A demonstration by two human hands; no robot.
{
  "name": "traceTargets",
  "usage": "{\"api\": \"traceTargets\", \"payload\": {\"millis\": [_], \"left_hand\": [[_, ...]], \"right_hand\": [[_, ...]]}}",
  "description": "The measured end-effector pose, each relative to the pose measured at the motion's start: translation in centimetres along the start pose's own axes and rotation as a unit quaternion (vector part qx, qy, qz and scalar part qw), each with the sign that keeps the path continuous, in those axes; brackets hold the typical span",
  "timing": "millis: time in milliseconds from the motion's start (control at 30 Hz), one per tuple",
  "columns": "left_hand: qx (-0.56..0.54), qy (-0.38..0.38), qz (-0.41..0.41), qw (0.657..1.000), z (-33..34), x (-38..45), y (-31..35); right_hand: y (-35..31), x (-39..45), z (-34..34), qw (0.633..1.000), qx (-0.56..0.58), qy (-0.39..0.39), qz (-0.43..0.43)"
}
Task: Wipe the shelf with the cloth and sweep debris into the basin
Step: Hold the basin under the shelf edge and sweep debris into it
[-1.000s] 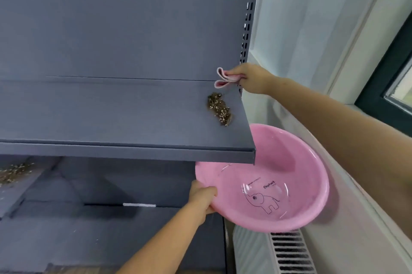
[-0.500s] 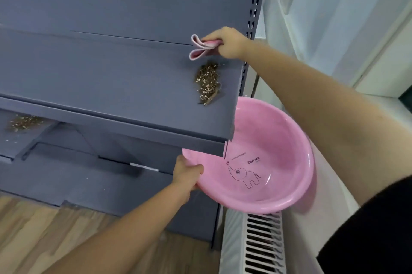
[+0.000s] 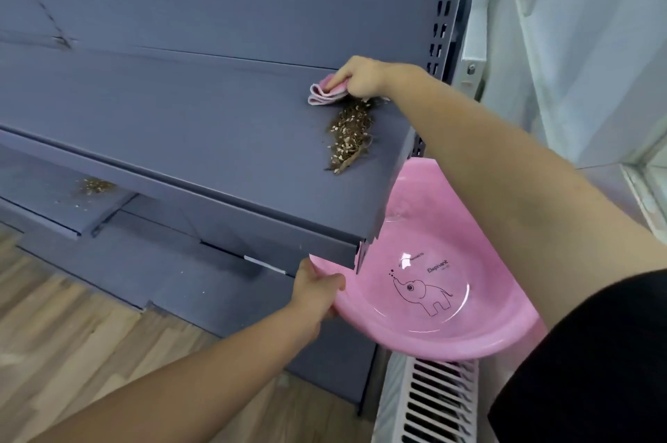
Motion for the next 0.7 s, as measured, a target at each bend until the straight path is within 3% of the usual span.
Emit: {"api": "traceTargets", "payload": {"millis": [700], "left_hand": [[-0.042, -0.031, -0.007, 0.999, 0.0, -0.8, 1.0]], "right_hand": [[-0.4, -9.3, 1.9, 0.996, 0.056, -0.053, -0.035]]}}
Point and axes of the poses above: each hand's wrist, its own x-axis towards the middle knuckle, its own z-axis out of the palm, y = z × x, the point moved 3 cm from there along x, towards the middle knuckle, and after that the axes turned 13 degrees about z, right-handed, at the moved point
